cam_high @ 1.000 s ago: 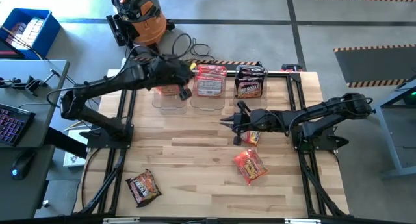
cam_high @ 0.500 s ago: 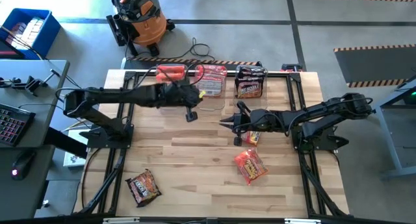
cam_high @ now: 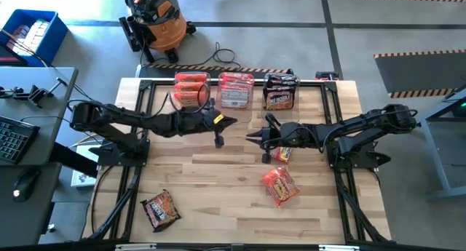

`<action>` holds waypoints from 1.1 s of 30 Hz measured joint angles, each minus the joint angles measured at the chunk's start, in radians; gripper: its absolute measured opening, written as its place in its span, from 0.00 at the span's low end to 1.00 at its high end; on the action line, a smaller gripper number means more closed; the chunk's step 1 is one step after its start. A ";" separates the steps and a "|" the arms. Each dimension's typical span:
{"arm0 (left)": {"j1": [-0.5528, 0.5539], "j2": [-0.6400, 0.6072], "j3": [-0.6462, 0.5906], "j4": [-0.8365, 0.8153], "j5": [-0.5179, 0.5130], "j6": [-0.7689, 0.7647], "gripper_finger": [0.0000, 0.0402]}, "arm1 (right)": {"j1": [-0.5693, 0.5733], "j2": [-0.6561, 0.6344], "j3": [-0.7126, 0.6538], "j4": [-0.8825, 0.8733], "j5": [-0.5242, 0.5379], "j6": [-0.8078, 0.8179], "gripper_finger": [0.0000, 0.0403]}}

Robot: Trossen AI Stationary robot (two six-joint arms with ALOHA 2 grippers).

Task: Sort Maruchan noodles
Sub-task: Put the red noodle pack into the middle transparent bin

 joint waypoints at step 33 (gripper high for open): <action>-0.129 0.119 -0.006 0.158 0.004 0.028 0.00 | 0.000 0.000 0.000 0.000 0.000 0.003 0.09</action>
